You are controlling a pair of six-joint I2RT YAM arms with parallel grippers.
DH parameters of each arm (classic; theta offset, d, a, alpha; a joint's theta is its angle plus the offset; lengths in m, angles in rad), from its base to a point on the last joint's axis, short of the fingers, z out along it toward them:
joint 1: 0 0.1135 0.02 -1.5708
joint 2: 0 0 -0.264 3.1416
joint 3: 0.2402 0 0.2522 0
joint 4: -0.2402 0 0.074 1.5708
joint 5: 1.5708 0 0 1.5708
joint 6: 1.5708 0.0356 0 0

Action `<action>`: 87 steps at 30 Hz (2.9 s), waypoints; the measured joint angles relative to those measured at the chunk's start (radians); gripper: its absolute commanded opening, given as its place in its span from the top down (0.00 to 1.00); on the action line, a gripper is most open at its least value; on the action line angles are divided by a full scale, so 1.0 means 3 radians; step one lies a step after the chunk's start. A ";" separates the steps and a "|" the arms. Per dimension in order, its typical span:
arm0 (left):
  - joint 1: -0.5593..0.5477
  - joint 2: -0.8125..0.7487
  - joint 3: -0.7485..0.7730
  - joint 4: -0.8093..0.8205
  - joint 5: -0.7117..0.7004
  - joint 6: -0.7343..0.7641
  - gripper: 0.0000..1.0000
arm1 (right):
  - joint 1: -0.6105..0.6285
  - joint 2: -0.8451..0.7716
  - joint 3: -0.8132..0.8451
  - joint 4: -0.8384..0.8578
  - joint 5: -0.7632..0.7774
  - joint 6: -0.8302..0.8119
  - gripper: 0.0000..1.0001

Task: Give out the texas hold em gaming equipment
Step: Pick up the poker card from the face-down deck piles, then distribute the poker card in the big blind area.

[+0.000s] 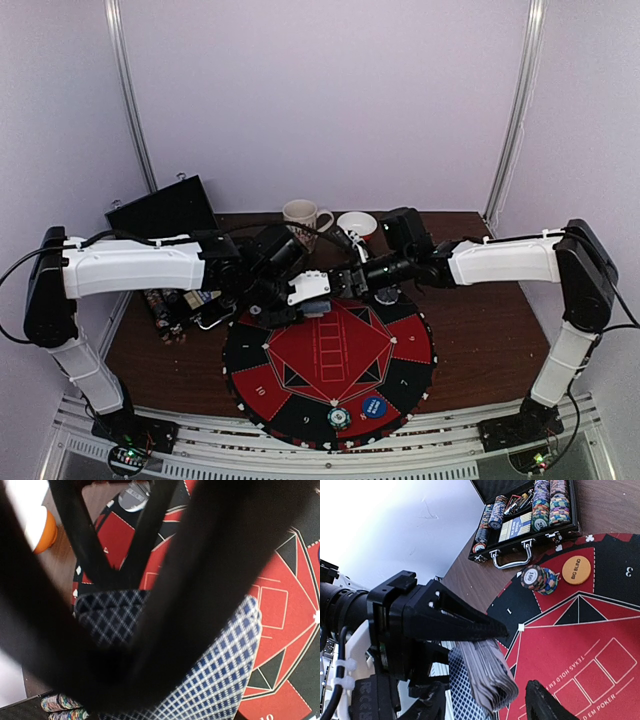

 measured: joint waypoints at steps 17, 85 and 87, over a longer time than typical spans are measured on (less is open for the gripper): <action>0.0029 -0.0031 0.0000 0.0000 -0.0009 -0.0036 0.52 | 0.0000 0.0150 0.0102 -0.0214 0.0294 -0.0189 0.42; 0.0284 -0.0048 -0.0116 -0.0036 -0.0107 -0.0434 0.51 | -0.0607 -0.0732 0.0505 -0.2144 0.0679 -0.1274 1.00; 0.0289 -0.0051 -0.0116 -0.0036 -0.0137 -0.0518 0.51 | -0.0608 -0.0738 0.0570 -0.2372 0.0748 -0.1425 1.00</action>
